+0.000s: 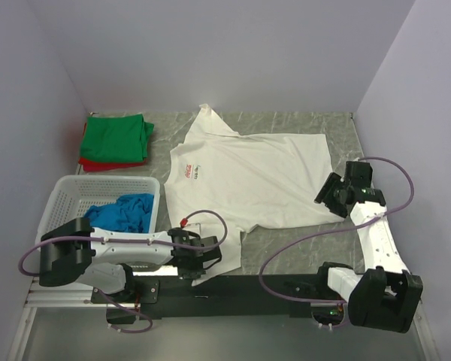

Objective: Fold and stack the t-shirts
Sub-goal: Flatten the tshirt out

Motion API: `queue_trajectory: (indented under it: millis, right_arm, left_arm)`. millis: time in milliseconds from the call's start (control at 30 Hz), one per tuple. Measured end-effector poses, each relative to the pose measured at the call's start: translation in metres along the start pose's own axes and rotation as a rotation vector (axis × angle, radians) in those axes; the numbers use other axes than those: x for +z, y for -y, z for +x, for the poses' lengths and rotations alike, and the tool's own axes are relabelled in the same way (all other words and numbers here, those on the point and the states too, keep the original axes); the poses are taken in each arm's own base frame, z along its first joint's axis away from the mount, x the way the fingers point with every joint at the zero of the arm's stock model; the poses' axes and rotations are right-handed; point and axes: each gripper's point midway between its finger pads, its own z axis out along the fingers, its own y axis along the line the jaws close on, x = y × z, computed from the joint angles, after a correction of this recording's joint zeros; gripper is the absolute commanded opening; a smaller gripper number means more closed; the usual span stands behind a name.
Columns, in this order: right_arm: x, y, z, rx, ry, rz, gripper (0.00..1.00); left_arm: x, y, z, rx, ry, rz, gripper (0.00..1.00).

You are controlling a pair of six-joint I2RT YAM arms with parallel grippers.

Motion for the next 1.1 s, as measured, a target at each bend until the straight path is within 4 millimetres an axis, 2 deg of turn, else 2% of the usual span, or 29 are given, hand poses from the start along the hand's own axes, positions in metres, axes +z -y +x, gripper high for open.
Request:
queue_trajectory:
  millis: [133,367,467,633,833,967,1100]
  right_arm:
    - [0.003,0.016,-0.005,0.048,0.022,0.062,0.67]
    - [0.016,0.049,-0.019,0.187,0.052,0.181,0.67]
    - [0.022,0.061,-0.020,0.241,0.070,0.225,0.66]
    - [0.031,0.074,-0.013,0.283,0.078,0.274,0.66]
    - [0.039,0.083,0.002,0.308,0.068,0.308,0.66]
    - [0.044,0.088,0.011,0.322,0.057,0.328,0.66]
    - [0.050,0.089,0.008,0.339,0.060,0.337,0.66]
  left_arm:
    - [-0.004,0.003,-0.011,-0.023,-0.005,0.020,0.01]
    - [-0.040,0.038,-0.073,-0.104,0.057,0.185,0.01]
    - [-0.048,0.037,-0.089,-0.131,0.067,0.212,0.01]
    - [-0.056,0.029,-0.095,-0.157,0.044,0.213,0.01]
    - [-0.073,0.035,-0.104,-0.180,0.045,0.237,0.01]
    - [-0.075,0.034,-0.102,-0.186,0.032,0.232,0.01]
    - [-0.078,0.030,-0.099,-0.203,0.025,0.222,0.01]
